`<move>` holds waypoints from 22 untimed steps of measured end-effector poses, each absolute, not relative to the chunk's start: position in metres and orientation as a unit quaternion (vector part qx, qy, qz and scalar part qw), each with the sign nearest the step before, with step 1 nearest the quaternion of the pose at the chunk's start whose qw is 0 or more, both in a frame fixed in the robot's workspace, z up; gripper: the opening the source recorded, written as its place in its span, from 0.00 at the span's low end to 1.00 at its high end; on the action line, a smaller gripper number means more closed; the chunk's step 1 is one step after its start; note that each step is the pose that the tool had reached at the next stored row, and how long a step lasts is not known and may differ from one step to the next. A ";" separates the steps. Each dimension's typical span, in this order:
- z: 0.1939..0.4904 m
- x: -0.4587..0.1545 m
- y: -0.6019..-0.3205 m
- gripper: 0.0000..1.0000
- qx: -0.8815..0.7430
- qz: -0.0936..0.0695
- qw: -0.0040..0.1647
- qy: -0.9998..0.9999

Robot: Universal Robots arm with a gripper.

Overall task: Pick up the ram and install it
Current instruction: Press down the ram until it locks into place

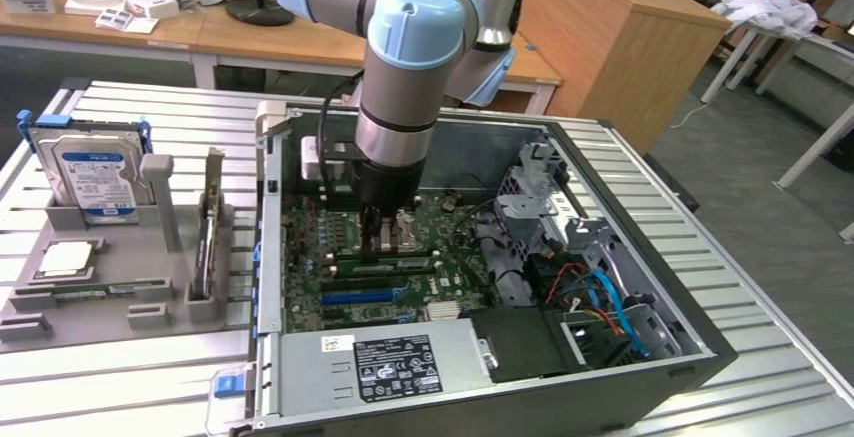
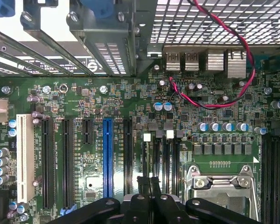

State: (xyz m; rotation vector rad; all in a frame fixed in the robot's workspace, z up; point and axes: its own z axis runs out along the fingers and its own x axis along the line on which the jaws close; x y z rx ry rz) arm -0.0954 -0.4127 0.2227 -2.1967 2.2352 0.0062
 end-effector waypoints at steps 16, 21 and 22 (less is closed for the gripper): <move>0.223 -0.095 -0.413 0.11 -0.701 0.002 0.005 0.713; 0.234 -0.095 -0.413 0.11 -0.701 0.002 0.004 0.713; 0.236 -0.095 -0.413 0.11 -0.701 0.002 0.004 0.713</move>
